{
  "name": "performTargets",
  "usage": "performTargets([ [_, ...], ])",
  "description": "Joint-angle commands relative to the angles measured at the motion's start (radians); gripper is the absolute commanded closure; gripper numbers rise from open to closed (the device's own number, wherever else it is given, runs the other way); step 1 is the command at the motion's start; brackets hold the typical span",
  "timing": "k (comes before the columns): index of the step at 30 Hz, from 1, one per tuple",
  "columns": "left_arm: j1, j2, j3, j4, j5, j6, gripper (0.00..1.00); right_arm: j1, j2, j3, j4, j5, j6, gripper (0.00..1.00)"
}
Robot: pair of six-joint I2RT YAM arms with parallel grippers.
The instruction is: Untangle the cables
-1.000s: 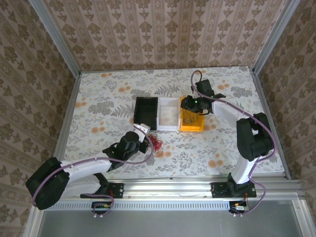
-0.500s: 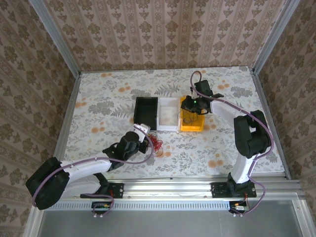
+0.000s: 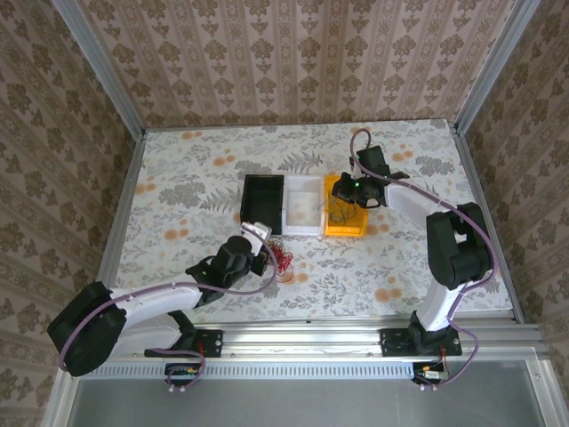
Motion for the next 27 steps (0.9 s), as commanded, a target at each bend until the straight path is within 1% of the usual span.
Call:
performTargets([
  [1, 0.002, 0.018, 0.027, -0.005, -0.007, 0.01, 1.0, -0.01, -0.076, -0.033, 0.022, -0.039, -0.012, 0.97],
  [7, 0.005, 0.045, 0.028, 0.016, -0.007, -0.005, 1.0, -0.035, -0.152, -0.086, 0.031, -0.023, -0.024, 0.98],
  [11, 0.005, 0.063, 0.036, 0.022, -0.004, -0.01, 1.0, -0.044, -0.197, -0.083, -0.027, 0.061, -0.086, 0.97],
  [16, 0.003, 0.073, 0.042, 0.024, 0.002, -0.009, 1.0, -0.044, -0.183, -0.044, -0.12, 0.163, -0.174, 0.97],
  [21, 0.003, 0.071, 0.054, 0.018, 0.009, -0.001, 1.0, -0.028, -0.129, -0.017, -0.122, 0.186, -0.198, 0.96],
  [23, 0.003, 0.071, 0.058, 0.017, 0.009, -0.003, 1.0, -0.009, -0.113, -0.001, -0.121, 0.196, -0.207, 0.91],
  [24, 0.003, 0.071, 0.059, 0.016, 0.009, -0.003, 1.0, 0.002, -0.107, 0.007, -0.121, 0.202, -0.213, 0.85],
  [26, 0.004, 0.069, 0.06, 0.015, 0.006, -0.008, 1.0, 0.023, -0.11, 0.012, -0.113, 0.225, -0.22, 0.65],
  [27, 0.002, 0.069, 0.059, 0.016, 0.004, -0.01, 1.0, 0.033, -0.119, 0.01, -0.109, 0.246, -0.223, 0.58],
])
